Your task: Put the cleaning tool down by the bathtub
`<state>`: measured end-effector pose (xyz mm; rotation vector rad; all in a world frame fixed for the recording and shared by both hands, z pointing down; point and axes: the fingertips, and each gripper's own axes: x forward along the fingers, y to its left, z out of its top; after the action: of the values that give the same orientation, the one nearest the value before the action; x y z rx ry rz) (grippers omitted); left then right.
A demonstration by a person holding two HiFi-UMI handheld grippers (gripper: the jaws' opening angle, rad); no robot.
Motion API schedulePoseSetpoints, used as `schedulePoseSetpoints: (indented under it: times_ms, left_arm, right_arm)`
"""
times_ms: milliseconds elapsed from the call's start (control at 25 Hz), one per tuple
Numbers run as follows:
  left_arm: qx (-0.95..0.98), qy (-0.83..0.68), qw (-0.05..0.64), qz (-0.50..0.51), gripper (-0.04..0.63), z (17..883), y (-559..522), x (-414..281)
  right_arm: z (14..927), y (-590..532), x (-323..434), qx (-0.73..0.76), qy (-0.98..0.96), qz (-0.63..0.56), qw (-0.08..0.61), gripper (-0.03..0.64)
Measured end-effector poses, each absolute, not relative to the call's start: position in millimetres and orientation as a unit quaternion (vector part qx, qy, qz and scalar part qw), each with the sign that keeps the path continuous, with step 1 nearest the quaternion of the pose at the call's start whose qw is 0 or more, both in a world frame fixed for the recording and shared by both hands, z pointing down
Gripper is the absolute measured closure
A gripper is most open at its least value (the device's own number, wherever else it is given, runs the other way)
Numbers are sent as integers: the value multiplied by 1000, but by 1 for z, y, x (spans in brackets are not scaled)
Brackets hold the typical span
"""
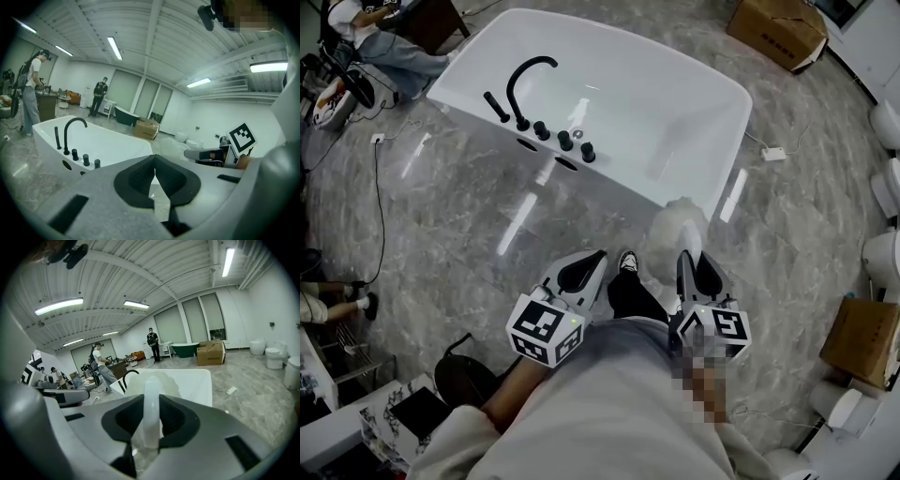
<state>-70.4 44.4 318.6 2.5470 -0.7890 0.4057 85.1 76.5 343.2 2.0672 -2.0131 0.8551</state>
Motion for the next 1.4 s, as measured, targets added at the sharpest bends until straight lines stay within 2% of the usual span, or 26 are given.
schedulePoseSetpoints:
  times_ms: [680, 1400]
  left_arm:
    - [916, -294, 227, 152, 588, 319, -35, 47]
    - [898, -328, 241, 168, 588, 345, -56, 49]
  right_arm:
    - [371, -24, 181, 650, -695, 302, 52, 531]
    - [392, -55, 194, 610, -725, 307, 85, 531]
